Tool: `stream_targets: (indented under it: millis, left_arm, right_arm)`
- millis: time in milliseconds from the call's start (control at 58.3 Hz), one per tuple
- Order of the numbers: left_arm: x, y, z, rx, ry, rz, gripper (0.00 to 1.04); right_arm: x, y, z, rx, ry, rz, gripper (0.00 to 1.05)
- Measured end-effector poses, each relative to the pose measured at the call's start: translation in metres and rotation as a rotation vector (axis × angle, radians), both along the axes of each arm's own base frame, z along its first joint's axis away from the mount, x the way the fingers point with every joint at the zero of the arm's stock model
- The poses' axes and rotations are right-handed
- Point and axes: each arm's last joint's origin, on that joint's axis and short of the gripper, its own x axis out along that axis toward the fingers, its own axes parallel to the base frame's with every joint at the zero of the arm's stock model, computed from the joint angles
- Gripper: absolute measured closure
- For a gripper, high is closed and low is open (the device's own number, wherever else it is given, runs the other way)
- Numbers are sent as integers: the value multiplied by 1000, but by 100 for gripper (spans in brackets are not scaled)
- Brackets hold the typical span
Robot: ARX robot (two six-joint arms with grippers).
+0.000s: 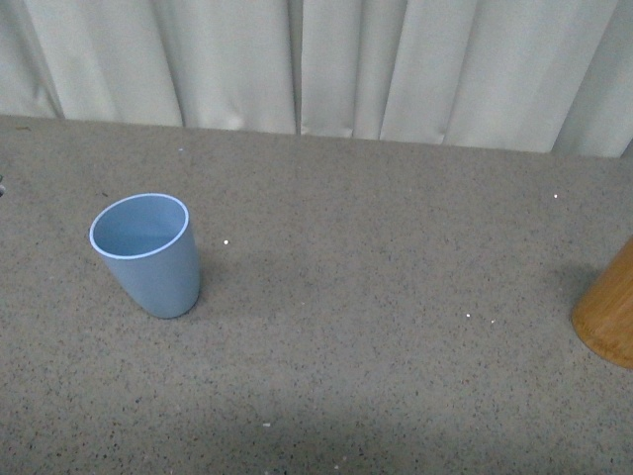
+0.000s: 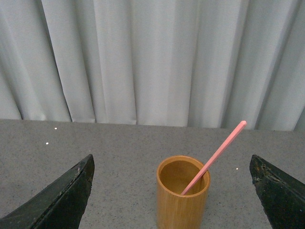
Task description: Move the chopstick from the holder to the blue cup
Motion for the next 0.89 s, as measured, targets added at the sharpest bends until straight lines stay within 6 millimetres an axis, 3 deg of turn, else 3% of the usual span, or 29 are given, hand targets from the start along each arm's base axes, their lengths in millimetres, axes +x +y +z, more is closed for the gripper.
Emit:
stream_targets:
  millis: [892]
  left_arm:
    - [0,0,0,0,0,0,7]
  right_arm:
    - [0,0,0,0,0,0,10]
